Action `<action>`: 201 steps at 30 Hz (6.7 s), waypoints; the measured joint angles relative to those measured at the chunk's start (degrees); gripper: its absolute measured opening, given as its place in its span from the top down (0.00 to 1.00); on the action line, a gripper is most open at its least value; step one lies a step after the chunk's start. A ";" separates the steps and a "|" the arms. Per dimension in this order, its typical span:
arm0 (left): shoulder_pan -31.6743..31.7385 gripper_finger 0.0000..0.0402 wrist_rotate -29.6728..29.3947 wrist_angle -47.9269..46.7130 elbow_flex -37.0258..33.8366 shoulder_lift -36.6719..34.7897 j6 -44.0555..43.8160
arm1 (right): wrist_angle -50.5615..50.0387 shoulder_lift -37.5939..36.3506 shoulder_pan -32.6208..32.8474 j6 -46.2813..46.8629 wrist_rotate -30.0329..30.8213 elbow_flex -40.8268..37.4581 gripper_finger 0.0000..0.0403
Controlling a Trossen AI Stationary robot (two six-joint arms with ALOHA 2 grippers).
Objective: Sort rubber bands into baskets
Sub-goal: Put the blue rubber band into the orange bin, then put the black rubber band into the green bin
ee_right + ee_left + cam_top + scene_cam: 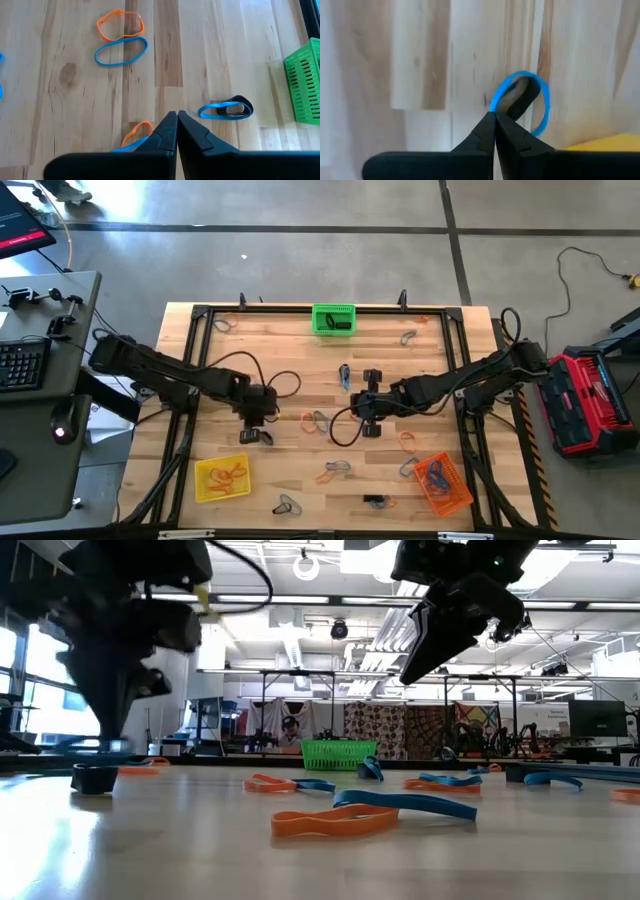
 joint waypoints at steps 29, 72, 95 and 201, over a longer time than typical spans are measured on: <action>21.81 1.00 23.77 41.14 2.49 0.23 -17.09 | 31.94 7.05 2.06 -37.71 21.44 0.02 0.59; 28.66 0.80 31.62 50.33 2.49 7.39 -4.73 | 38.03 4.82 2.86 -40.41 25.66 0.00 1.00; 24.35 0.78 13.93 72.69 -5.81 6.97 17.95 | -18.51 -9.81 14.44 34.70 -8.27 0.02 1.00; 16.92 0.95 5.12 86.24 -20.30 6.97 22.44 | 14.06 15.91 21.79 44.46 -31.74 0.02 0.97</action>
